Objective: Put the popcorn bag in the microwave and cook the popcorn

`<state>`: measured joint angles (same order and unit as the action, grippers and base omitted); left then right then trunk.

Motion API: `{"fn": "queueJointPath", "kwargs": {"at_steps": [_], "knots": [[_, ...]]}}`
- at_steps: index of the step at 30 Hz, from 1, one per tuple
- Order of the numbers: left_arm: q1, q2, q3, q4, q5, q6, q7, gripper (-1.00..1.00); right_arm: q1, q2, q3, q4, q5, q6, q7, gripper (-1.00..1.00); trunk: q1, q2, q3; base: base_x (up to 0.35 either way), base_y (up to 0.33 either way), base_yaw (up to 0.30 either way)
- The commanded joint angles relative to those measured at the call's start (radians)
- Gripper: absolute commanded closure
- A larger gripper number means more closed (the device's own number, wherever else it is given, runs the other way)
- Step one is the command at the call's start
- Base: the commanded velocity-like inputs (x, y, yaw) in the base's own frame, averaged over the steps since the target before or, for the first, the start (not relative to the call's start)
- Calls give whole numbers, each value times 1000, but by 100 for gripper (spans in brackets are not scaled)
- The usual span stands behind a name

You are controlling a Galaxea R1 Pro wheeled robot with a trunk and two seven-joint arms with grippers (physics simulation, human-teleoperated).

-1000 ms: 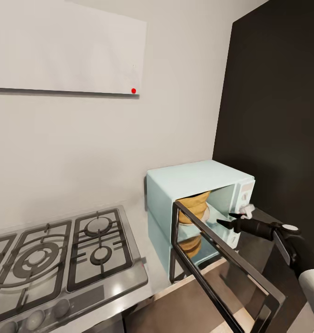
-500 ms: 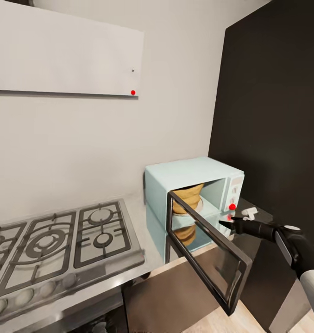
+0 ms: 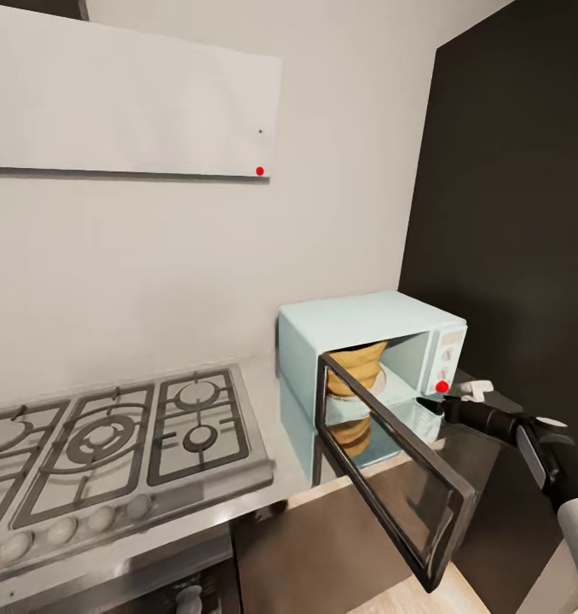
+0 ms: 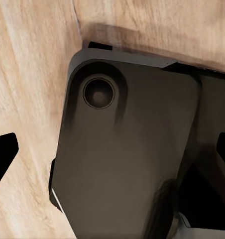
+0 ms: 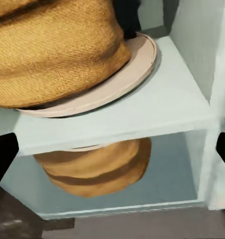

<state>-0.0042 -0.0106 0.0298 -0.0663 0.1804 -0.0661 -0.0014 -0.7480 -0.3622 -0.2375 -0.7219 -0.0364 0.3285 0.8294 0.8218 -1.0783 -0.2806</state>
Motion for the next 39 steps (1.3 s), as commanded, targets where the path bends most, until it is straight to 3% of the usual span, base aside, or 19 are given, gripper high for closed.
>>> {"fn": "queueJointPath", "kwargs": {"at_steps": [1, 5, 22, 27, 39], "knots": [[0, 0, 2, 0, 5, -3, 0, -100, -1, 1, -30, 0, -4, 3, -7, -100, 0, -1, -1, 0, -272, 1], [0, 0, 2, 0, 5, -3, 0, -100, -1, 3, -49, -1, 2, -19, -13, -100, 0, -1, -1, 0, -219, 0], [0, 0, 2, -1, 7, -3, 0, -100, -1, 14, -50, -2, 1, -1, -11, -100, 0, -1, -1, 0, -170, 4], [0, 0, 2, -1, 7, -3, 0, -100, -1, 15, -48, -9, 13, 38, -13, -100, 0, -1, -1, 0, -15, 231], [0, 0, 2, -1, 7, -3, 0, -100, -1, 16, -46, -12, 12, 48, -10, -100, 0, -1, -1, 0, 0, 284]]}}
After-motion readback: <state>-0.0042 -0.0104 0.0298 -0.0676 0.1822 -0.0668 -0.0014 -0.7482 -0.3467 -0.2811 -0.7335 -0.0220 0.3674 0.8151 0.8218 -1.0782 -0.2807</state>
